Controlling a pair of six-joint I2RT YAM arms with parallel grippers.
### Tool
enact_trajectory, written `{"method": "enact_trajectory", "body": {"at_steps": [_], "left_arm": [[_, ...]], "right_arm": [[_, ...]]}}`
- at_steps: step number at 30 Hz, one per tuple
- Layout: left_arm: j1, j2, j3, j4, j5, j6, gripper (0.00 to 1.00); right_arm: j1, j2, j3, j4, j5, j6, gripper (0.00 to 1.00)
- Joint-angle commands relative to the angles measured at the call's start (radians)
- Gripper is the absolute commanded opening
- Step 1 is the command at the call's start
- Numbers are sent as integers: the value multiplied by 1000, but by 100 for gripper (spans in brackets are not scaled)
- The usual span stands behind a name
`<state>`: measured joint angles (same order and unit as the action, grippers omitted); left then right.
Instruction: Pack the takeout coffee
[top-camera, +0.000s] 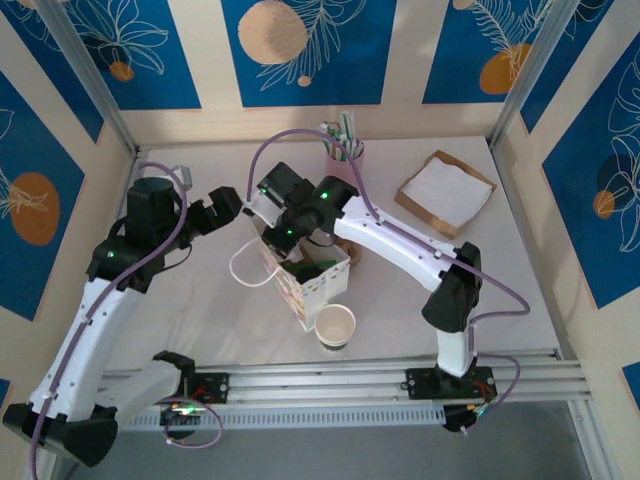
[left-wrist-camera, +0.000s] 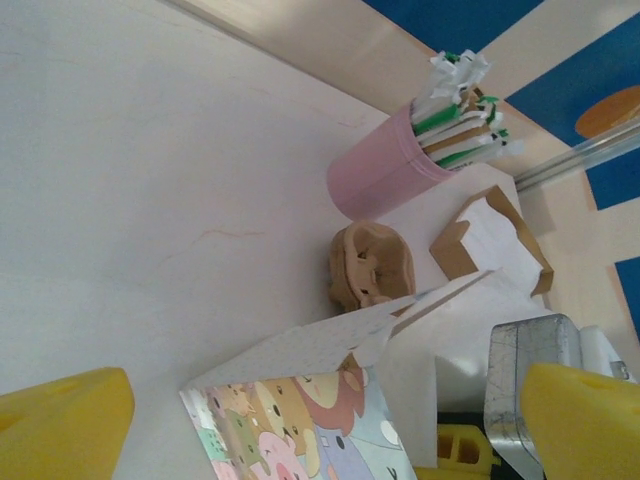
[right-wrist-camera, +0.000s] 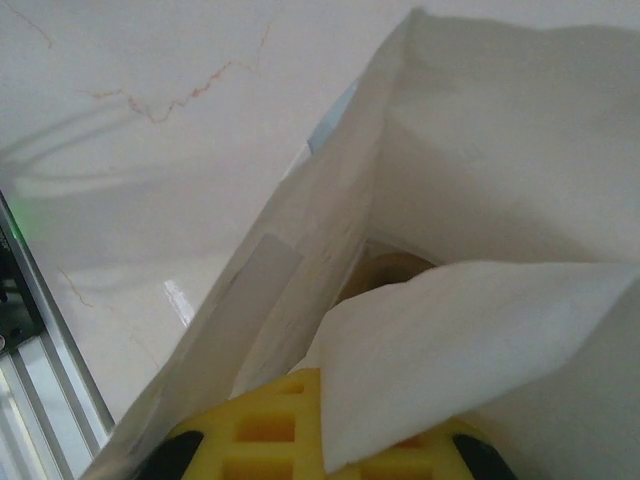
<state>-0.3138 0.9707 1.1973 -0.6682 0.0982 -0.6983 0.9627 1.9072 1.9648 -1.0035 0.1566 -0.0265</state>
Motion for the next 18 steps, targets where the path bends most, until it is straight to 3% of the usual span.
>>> {"method": "enact_trajectory", "body": {"at_steps": [1, 18], "left_arm": [[-23, -21, 27, 144, 171, 0, 100], [-21, -26, 24, 143, 175, 2, 100]], "right_arm": [[17, 114, -11, -60, 27, -5, 0], [1, 127, 15, -15, 75, 79, 0]]}}
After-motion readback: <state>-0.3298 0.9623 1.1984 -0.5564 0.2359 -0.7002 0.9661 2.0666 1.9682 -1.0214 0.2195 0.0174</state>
